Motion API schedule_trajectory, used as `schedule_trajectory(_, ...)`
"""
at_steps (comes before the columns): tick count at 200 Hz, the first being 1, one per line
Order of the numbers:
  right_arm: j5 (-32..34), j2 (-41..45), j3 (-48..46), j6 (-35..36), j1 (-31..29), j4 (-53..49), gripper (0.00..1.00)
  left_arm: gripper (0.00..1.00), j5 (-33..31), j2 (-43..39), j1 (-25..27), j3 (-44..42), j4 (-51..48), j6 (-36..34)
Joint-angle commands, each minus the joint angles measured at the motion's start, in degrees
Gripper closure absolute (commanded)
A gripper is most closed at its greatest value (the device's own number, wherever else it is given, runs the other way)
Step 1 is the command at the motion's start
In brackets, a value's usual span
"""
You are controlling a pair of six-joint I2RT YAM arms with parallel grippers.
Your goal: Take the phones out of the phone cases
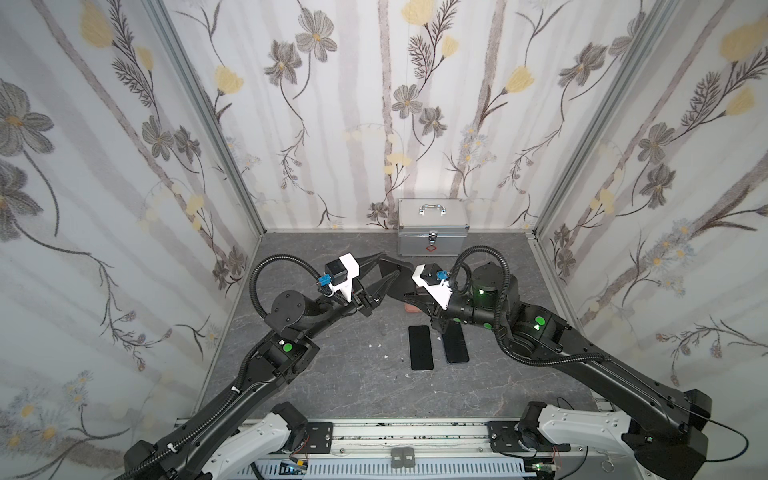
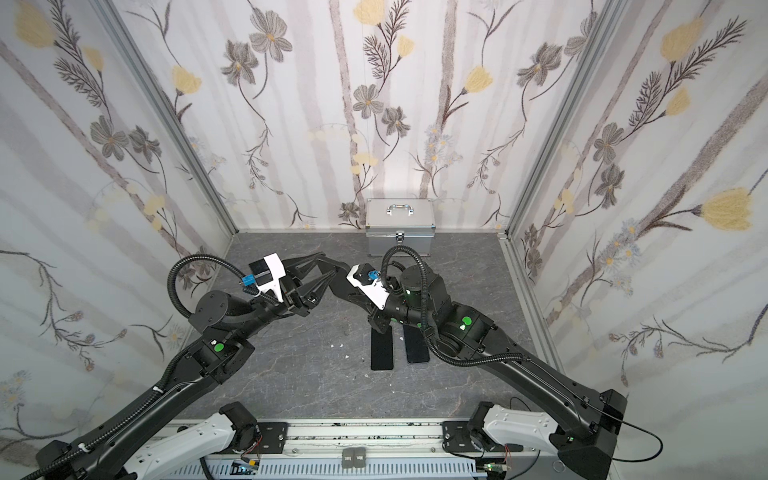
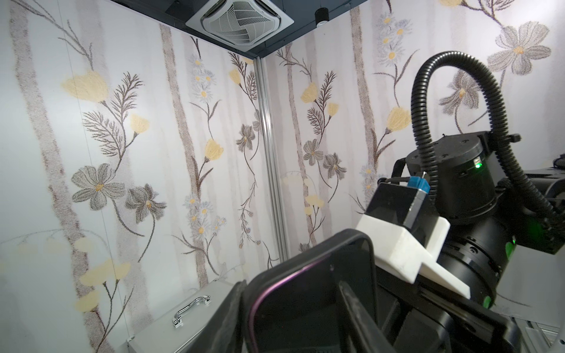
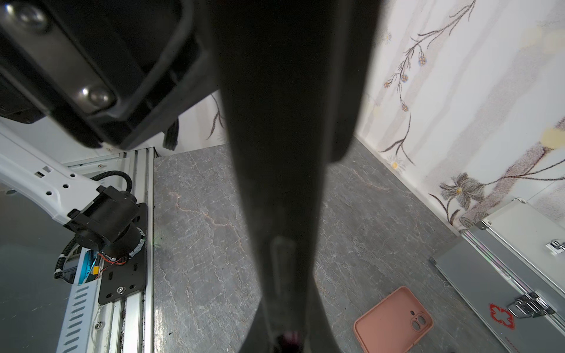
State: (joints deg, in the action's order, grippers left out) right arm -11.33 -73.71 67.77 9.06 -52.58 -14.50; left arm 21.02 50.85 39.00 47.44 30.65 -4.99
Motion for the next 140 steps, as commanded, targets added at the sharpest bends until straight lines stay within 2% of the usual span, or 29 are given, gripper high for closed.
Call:
schedule_trajectory(1, 6.1, 0.1, -0.3, -2.5, 0.4, 5.2, 1.0, 0.5, -1.2, -0.7, 0.0, -0.2, 0.6, -1.1)
schedule_trajectory(40, 7.4, 0.0, -0.4, -3.9, 1.0, 5.5, 1.0, 0.5, -1.2, -1.0, 0.0, -0.7, 0.6, -1.0)
schedule_trajectory(106, 0.5, 0.0, -0.4, -2.5, 0.8, 5.5, 1.0, 0.5, -0.9, -1.0, 0.0, -0.8, 0.6, -0.8)
schedule_trajectory(140, -0.6, 0.3, -0.7, -1.9, 0.6, 5.8, 1.0, 0.5, -1.1, -0.9, 0.0, -0.8, 0.6, -0.9)
